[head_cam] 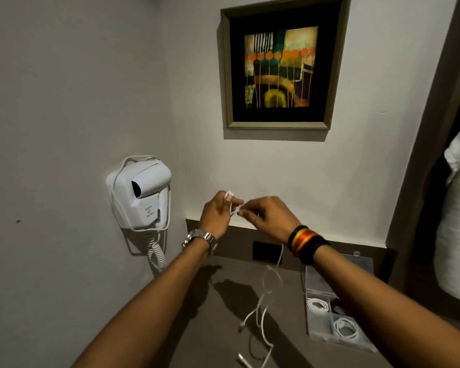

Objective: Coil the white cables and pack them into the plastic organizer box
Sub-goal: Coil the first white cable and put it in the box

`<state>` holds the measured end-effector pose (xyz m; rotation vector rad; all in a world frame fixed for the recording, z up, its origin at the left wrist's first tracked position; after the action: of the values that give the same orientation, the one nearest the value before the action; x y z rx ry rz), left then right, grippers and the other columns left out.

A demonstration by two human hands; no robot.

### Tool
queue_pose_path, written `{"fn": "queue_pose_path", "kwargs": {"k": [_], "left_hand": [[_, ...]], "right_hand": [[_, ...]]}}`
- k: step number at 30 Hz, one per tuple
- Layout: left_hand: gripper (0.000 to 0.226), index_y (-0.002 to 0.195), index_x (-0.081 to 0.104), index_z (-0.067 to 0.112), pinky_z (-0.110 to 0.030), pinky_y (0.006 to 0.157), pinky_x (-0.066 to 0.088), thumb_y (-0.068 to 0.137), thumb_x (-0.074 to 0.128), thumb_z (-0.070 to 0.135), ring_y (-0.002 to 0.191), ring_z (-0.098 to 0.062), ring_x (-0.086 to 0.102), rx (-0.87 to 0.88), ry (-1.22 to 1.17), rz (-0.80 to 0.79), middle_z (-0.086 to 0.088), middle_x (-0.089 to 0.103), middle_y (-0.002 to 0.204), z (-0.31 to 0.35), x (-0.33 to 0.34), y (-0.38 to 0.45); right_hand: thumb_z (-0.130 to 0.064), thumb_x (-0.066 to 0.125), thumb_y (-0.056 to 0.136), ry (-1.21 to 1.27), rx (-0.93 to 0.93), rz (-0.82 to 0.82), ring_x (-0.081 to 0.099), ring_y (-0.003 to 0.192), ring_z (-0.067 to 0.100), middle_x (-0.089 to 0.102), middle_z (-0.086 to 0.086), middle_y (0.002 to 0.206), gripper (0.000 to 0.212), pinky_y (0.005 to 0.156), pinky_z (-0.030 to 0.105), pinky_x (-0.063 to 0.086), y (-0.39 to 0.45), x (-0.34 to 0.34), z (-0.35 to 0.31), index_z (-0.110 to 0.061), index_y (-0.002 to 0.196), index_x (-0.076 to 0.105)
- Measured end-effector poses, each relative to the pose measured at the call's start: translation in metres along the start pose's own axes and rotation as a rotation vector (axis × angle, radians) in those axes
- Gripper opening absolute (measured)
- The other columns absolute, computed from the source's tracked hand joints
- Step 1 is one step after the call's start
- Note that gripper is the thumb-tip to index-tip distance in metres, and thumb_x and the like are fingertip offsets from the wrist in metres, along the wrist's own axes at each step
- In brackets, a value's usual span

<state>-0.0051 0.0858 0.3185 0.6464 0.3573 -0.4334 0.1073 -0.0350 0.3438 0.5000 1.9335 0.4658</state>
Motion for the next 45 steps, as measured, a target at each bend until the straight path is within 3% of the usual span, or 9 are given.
{"fn": "queue_pose_path", "kwargs": {"k": [8,12,17,21,26,30,32,37,45], "left_hand": [[0.042,0.102,0.063,0.008,-0.041,0.088,0.054,0.105,0.033,0.036,0.076,-0.022,0.074,-0.182,-0.14,-0.32,-0.009,0.07,0.072,0.0,0.006,0.016],[0.037,0.093,0.06,0.002,-0.032,0.068,0.054,0.107,0.035,0.026,0.06,-0.023,0.065,-0.372,-0.484,-0.458,-0.005,0.053,0.058,0.0,-0.001,0.027],[0.034,0.079,0.052,0.013,-0.019,0.054,0.037,0.106,0.036,0.025,0.048,-0.01,0.043,-0.521,-0.914,-0.226,0.003,0.042,0.057,-0.014,-0.005,0.036],[0.033,0.082,0.053,0.011,-0.021,0.062,0.054,0.107,0.034,0.023,0.061,-0.015,0.069,-0.579,-1.202,0.131,-0.007,0.072,0.074,-0.033,-0.001,0.048],[0.028,0.094,0.051,0.002,-0.038,0.088,0.056,0.106,0.035,0.02,0.106,-0.038,0.067,-0.357,-0.759,0.191,-0.027,0.066,0.115,-0.057,0.014,0.055],[0.034,0.095,0.061,0.016,-0.024,0.075,0.053,0.103,0.039,0.041,0.086,-0.013,0.07,-0.129,0.0,-0.042,0.0,0.075,0.096,-0.069,0.028,0.04],[0.036,0.095,0.061,0.018,-0.026,0.07,0.052,0.102,0.037,0.044,0.079,-0.015,0.07,-0.116,0.128,-0.138,0.002,0.074,0.089,-0.07,0.036,0.036],[0.038,0.094,0.062,0.004,-0.031,0.07,0.057,0.105,0.037,0.031,0.065,-0.023,0.067,-0.336,-0.275,-0.418,-0.012,0.067,0.075,-0.065,0.043,0.036],[0.031,0.081,0.05,0.01,-0.022,0.059,0.041,0.106,0.034,0.021,0.059,-0.014,0.042,-0.465,-0.84,-0.525,-0.002,0.037,0.065,-0.057,0.04,0.028]], "right_hand": [[-0.041,0.078,0.086,0.228,0.279,0.195,0.069,0.087,0.011,0.079,-0.004,0.092,0.022,0.076,0.03,0.054,0.046,0.005,0.046,-0.02,0.091,0.083],[-0.039,0.08,0.084,0.439,0.4,0.235,0.067,0.075,0.009,0.075,-0.007,0.073,0.021,0.069,0.025,0.046,0.049,0.026,0.069,-0.019,0.083,0.082],[-0.034,0.07,0.095,0.504,0.458,0.026,0.064,0.072,0.011,0.074,0.005,0.074,0.024,0.078,0.028,0.049,0.022,0.075,0.085,-0.014,0.098,0.082],[-0.029,0.061,0.101,0.47,0.379,-0.259,0.061,0.064,-0.002,0.07,-0.002,0.074,0.025,0.073,0.021,0.05,-0.001,0.108,0.071,-0.022,0.12,0.075],[-0.03,0.059,0.101,0.309,0.211,-0.258,0.061,0.066,0.012,0.068,-0.003,0.071,0.025,0.073,0.034,0.052,0.014,0.089,0.059,-0.016,0.091,0.077],[-0.03,0.064,0.097,0.16,0.177,-0.049,0.07,0.085,0.016,0.08,0.001,0.096,0.021,0.079,0.034,0.056,0.039,0.064,0.072,-0.018,0.098,0.082],[-0.033,0.066,0.094,0.14,0.189,0.003,0.07,0.084,0.012,0.08,-0.004,0.094,0.02,0.077,0.031,0.055,0.049,0.061,0.082,-0.022,0.093,0.083],[-0.044,0.082,0.08,0.272,0.322,0.126,0.067,0.081,0.007,0.078,-0.011,0.084,0.02,0.068,0.027,0.05,0.055,0.066,0.11,-0.025,0.08,0.081],[-0.024,0.076,0.091,1.026,0.548,0.079,0.053,0.052,0.011,0.069,0.002,0.066,0.011,0.047,0.021,0.039,0.029,0.097,0.111,-0.013,0.09,0.079]]}}
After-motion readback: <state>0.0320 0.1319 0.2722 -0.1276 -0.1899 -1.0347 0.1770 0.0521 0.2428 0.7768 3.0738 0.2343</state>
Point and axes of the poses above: each hand's wrist, its own y-axis towards the middle knuckle, its own x-axis out of the palm, z = x × y, the point moved 3 cm from there along y, towards the middle knuckle
